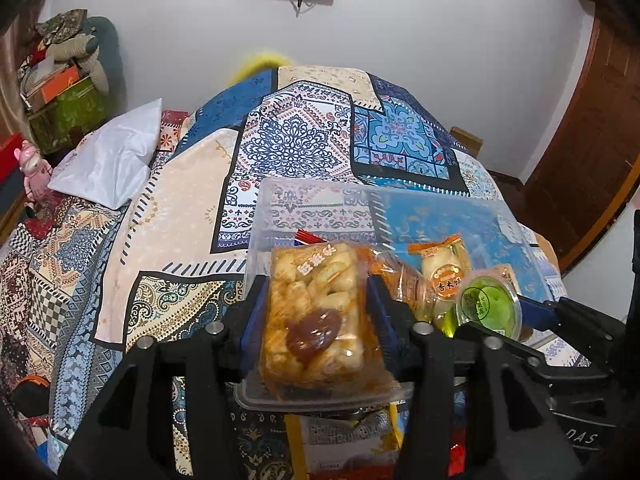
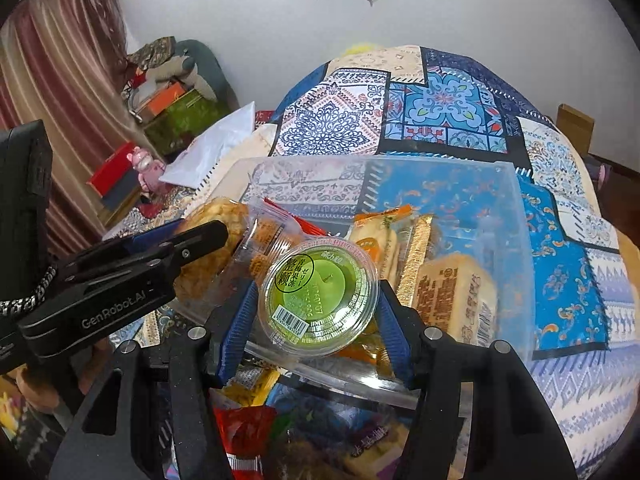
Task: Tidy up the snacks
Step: 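Carry both snacks over the clear box and release them inside, then lower the left tool to the red chip bag while the right tool reaches the green-sealed cookie bag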
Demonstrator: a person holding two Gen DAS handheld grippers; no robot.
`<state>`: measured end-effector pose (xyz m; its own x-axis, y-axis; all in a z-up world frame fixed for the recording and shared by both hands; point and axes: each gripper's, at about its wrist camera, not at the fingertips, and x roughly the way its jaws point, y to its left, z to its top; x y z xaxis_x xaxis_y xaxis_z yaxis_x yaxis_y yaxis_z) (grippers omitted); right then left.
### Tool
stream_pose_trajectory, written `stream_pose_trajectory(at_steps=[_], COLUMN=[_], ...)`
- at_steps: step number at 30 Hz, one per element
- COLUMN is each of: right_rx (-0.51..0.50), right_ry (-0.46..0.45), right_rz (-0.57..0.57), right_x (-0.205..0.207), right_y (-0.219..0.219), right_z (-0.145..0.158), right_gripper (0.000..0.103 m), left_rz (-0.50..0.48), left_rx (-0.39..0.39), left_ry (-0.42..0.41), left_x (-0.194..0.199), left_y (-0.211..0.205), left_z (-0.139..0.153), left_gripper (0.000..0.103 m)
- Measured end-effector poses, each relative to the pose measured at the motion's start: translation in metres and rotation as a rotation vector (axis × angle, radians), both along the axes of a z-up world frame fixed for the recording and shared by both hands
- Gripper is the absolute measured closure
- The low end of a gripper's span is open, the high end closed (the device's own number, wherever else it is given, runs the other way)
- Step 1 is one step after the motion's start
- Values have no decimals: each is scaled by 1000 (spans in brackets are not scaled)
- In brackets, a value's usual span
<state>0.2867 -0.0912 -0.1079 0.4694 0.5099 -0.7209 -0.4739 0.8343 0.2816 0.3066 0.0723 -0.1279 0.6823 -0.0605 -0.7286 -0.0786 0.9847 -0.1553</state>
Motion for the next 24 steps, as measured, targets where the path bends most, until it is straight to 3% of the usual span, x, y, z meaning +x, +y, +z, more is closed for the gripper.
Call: stream_pose_trajectory(at_steps=[1,12,21,24], right_rx=[-6,-13,-96,-104], right_ry=[-3,-46,-53,-21], right_rz=[-1,-35,-57,-57], right_x=[0,-22,-64,-75], right_y=[0,-30,-68,-76], right_z=[1,30,25,15], right_gripper=[46,41,41,41], left_rz=[2,-29,-135,-121], left_rx=[-5,1,6,13], left_ry=[-2,-36,32,57], left_x=[-2,-51,-81,-82], left_y=[1,-9,-61,-78], left_z=[1,33,17,5], left_gripper=[42,30,25,25])
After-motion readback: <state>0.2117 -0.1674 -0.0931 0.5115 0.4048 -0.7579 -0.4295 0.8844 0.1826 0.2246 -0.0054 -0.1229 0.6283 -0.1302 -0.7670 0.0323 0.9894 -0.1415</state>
